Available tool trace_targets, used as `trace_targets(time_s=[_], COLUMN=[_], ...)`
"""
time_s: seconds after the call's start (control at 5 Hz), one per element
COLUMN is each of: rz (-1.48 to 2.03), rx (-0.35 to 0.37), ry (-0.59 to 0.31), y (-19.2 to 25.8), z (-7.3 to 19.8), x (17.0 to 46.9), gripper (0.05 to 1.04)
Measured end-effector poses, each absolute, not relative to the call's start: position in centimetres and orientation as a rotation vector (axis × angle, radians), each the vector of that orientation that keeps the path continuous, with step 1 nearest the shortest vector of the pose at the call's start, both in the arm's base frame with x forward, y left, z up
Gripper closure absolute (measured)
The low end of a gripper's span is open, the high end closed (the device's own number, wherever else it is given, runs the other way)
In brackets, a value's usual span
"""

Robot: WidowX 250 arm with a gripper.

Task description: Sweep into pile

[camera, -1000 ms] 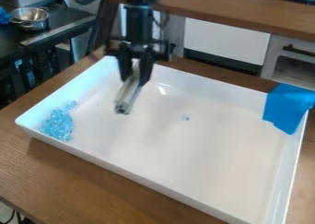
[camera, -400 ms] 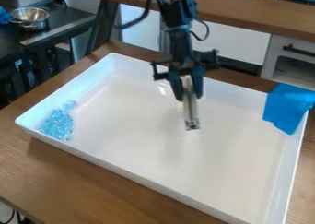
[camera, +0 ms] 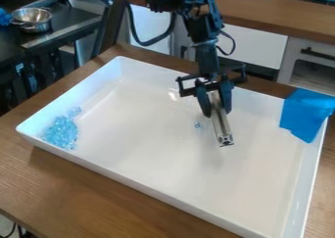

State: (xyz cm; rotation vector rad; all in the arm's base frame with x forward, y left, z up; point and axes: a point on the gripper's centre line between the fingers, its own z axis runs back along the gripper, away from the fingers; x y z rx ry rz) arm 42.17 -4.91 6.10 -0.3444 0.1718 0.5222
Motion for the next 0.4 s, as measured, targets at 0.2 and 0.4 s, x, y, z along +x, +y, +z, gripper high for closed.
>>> trace_targets(time_s=[0.2, 0.4], rz=[0.531, 0.535], rx=[-0.311, -0.286], ry=[0.17, 0.166], y=[-4.4, -3.6], z=[4.8, 3.6], x=[41.9, 40.8], gripper=[0.713, 0.713])
